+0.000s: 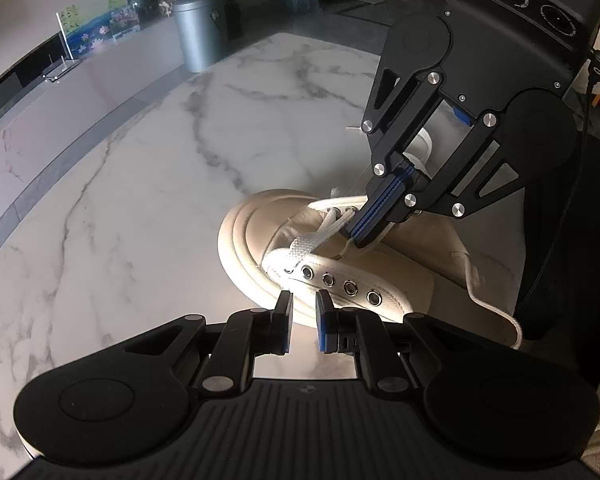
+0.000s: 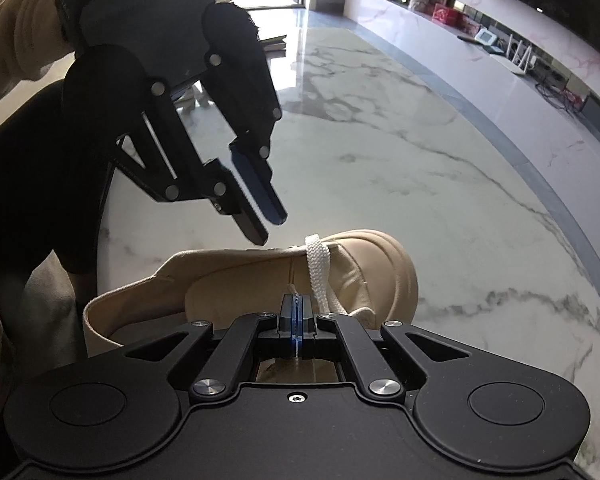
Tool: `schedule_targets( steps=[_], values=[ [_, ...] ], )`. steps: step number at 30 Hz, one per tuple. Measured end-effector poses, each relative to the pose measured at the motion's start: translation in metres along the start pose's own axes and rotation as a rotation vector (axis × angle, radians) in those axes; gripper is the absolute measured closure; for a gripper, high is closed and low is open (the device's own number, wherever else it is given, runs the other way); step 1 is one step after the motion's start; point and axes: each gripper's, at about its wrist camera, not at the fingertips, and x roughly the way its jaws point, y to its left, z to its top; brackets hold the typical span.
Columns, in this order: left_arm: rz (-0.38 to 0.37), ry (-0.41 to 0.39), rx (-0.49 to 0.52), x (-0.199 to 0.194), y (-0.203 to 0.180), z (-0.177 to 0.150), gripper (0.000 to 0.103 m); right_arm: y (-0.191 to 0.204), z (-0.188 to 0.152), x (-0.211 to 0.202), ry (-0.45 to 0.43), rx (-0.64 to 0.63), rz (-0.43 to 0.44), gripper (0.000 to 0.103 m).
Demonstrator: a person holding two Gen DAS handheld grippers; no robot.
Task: Lace up shoes with both hands
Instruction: 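Carry the lace tip with the right tool down to the next eyelet, then insert the lace tip into an eyelet with the right tool while the left tool holds the eyelet edge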
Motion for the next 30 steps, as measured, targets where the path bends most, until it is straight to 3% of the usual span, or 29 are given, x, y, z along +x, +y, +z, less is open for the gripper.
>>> schedule_targets(
  steps=[23, 30],
  values=[
    [0.009, 0.016, 0.094, 0.010, 0.003, 0.007, 0.092, -0.004, 0.004, 0.007, -0.071, -0.012, 0.015, 0.103],
    [-0.031, -0.005, 0.098, 0.014, 0.009, 0.005, 0.092, -0.006, 0.005, 0.009, -0.072, -0.020, 0.018, 0.103]
  ],
)
